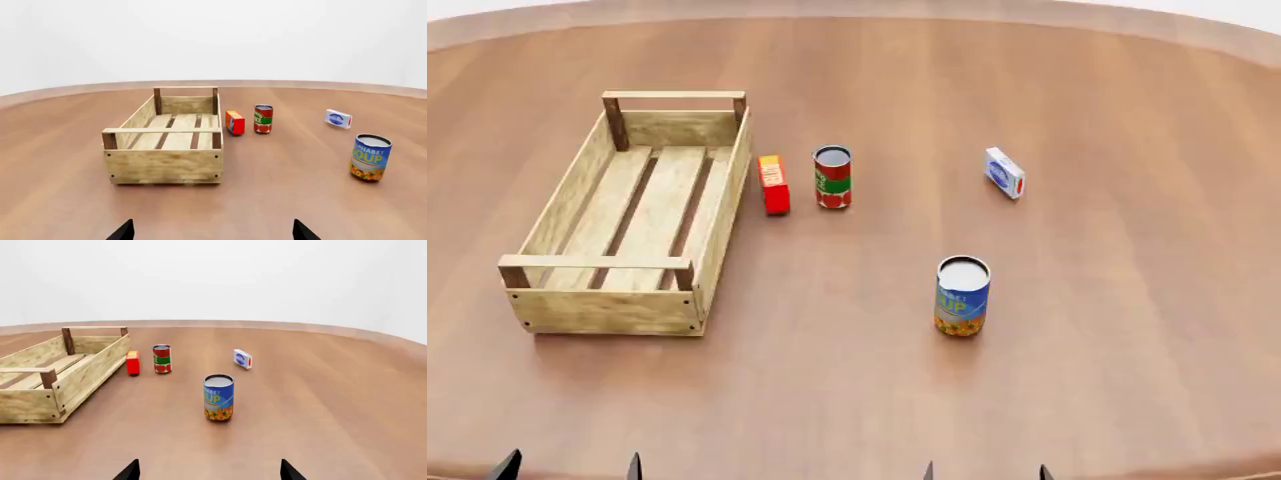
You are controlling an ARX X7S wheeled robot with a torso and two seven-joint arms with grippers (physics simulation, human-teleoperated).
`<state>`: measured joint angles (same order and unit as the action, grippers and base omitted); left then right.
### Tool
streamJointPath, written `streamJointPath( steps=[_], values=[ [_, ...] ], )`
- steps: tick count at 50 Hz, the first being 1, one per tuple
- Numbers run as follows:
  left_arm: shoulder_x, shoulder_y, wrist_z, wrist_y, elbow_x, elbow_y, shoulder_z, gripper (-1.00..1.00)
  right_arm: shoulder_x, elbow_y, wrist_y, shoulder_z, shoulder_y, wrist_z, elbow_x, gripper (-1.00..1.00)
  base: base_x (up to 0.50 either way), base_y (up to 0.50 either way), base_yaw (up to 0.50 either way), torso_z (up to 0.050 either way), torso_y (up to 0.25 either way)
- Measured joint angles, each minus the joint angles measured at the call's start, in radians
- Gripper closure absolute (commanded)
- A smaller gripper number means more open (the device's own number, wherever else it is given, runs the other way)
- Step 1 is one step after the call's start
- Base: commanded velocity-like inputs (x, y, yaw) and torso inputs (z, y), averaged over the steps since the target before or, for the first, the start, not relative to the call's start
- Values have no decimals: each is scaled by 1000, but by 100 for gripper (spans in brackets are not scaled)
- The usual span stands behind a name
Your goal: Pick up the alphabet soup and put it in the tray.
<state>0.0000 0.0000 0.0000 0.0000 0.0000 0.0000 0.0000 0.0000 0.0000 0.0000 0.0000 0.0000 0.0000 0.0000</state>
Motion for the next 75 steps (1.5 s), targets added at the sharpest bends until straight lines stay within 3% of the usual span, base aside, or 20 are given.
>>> streamJointPath(
  steps=[20, 50, 75],
  values=[
    [-41, -2, -42, 24, -37, -13, 51, -100, 47, -9, -14, -54, -1, 44, 26, -100, 132, 349, 0, 0, 0],
    [-87, -2, -95, 38, -64, -16, 107, -100, 92, -18, -11, -111, 0, 81, 63, -100, 332, 470, 0, 0, 0],
    [-111, -7, -123, 39, -92, -20, 138, -100, 116, -14, -17, -143, 3, 97, 101, -100, 500, 79, 0, 0, 0]
  ],
)
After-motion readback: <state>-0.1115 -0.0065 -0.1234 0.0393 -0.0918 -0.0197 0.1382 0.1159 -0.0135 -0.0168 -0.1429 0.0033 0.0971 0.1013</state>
